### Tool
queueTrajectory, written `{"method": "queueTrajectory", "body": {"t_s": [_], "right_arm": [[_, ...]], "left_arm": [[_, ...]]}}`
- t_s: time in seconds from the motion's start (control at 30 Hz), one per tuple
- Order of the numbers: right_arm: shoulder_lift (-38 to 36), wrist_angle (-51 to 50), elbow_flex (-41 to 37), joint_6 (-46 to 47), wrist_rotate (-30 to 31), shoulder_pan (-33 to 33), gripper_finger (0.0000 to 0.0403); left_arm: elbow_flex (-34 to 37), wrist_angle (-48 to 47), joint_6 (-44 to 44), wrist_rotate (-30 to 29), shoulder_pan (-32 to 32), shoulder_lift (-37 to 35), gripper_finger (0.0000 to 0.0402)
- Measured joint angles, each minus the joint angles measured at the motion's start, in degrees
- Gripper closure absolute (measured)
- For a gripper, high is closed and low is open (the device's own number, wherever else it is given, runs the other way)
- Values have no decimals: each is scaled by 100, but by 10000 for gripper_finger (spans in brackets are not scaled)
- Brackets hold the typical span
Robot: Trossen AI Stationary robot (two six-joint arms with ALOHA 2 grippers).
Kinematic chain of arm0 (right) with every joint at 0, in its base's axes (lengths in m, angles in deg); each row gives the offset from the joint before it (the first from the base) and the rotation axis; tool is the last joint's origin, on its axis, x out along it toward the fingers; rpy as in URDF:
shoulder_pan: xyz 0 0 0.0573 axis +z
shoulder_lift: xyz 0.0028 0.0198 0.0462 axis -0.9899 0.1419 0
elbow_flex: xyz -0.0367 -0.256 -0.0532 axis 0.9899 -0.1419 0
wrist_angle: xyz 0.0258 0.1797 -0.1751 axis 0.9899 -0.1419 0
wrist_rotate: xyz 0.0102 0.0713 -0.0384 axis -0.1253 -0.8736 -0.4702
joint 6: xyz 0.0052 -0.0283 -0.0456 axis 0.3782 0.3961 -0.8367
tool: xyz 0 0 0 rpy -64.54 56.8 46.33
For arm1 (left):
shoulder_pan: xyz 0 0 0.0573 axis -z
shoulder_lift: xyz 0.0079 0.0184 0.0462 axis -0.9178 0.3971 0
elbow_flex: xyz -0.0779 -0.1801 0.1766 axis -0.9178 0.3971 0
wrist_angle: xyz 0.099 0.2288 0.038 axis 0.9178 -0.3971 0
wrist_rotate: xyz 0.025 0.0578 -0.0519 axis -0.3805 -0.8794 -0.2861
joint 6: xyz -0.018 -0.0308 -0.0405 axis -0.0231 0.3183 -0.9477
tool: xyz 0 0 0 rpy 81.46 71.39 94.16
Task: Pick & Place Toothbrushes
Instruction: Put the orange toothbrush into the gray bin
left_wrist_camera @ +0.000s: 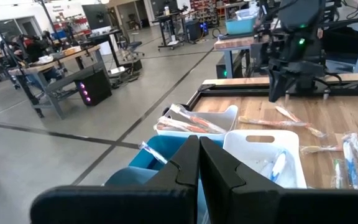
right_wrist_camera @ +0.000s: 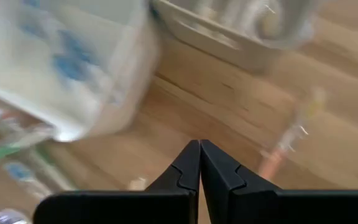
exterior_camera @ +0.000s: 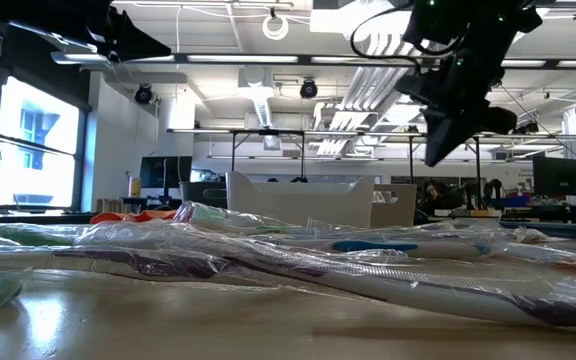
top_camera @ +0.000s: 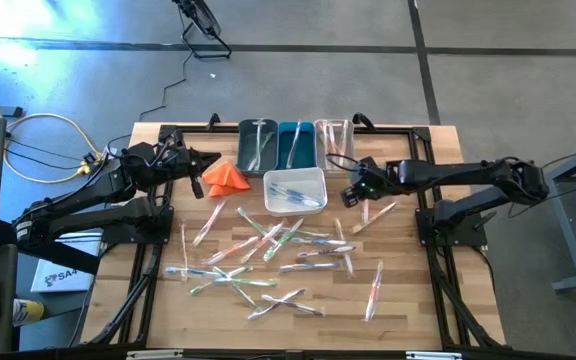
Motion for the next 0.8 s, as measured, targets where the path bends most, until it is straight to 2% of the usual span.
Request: {"method": "queueTrajectory", "body": {"t_s": [0.17,0.37,0.8], "right_arm": [[51,-421,0,573,-1,-139,399],[153,-548,0,807,135,-171,391],[973,-699,-4,805,154,-173,295]], "left_arm": [[0,-9,0,-2,0,0,394],[-1,-7,0,-2,0,0,394],[0,-1,0,-22,0,0,394]]}}
